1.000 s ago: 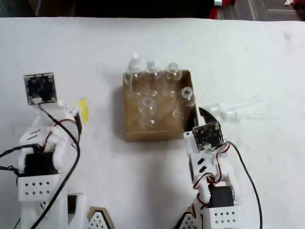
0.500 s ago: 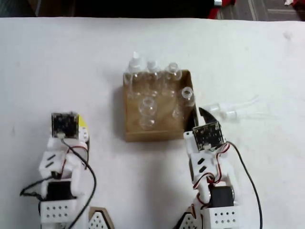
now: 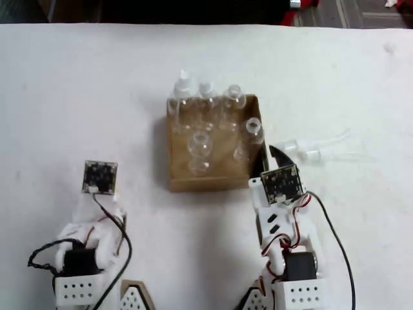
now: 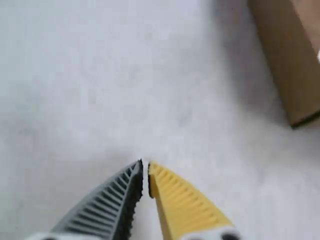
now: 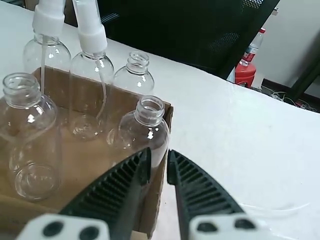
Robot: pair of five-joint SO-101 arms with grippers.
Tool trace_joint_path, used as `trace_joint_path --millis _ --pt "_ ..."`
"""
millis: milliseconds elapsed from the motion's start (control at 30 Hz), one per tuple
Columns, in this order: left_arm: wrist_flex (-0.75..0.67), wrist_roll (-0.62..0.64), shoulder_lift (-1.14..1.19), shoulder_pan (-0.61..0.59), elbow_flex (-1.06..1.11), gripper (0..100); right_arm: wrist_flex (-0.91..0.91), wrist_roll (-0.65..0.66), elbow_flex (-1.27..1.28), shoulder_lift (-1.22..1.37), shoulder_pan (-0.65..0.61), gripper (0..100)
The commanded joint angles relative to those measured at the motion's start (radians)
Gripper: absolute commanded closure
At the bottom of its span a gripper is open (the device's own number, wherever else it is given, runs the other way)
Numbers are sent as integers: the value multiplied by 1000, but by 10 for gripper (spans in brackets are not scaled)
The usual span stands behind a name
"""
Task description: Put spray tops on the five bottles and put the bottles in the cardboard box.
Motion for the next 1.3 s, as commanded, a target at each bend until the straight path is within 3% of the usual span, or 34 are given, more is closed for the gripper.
trace_joint_path --millis 0,1267 --pt "133 -9 -30 4 -2 979 -2 14 8 -5 -8 950" --pt "152 -9 -58 4 -5 979 -5 14 8 -5 -5 950"
